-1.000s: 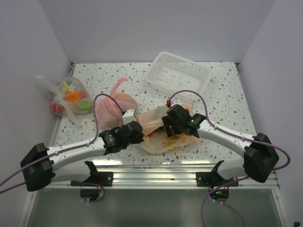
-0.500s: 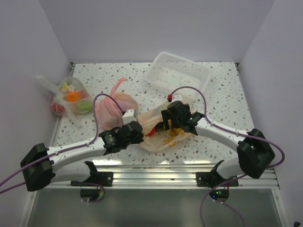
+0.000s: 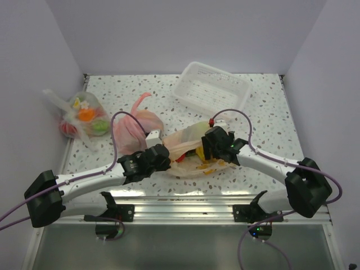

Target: Untie the knot of the plastic bag and take out the fruit

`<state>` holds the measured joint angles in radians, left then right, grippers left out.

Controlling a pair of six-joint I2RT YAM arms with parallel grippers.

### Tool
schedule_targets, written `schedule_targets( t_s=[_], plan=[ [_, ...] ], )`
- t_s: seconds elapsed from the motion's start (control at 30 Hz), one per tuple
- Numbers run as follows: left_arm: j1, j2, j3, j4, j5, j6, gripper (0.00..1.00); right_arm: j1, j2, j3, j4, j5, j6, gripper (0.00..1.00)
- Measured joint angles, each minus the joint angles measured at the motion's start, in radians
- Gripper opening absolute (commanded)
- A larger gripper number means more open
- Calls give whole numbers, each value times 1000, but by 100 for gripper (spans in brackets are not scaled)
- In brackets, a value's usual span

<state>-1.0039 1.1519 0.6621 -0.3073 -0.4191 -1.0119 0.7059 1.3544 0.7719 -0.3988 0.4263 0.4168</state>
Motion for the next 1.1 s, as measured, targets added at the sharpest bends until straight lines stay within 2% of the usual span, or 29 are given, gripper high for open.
schedule_targets(
  t_s=[0.03,0.13,0.3,0.4,0.7,0.93,1.1],
  plan=[
    [0,0,0,0,0,0,7,0,5,0,-3,-5,3,90],
    [-3,0,0,0,0,0,7,0,18,-1,0,-21,11,80],
    [-6,0,0,-1,0,0,7,-2,5,-2,10,-60,11,52],
    [-6,0,0,-1,-1,0,8,-2,-39,-2,4,-111,4,44],
    [-7,0,31,-19,-17,8,8,-3,-251,44,-11,-332,-75,46],
    [-7,0,79,-32,-53,21,8,-5,-274,64,3,-489,-97,53],
    [-7,0,76,-40,-53,20,8,-5,-227,29,72,-500,-93,53]
  ],
)
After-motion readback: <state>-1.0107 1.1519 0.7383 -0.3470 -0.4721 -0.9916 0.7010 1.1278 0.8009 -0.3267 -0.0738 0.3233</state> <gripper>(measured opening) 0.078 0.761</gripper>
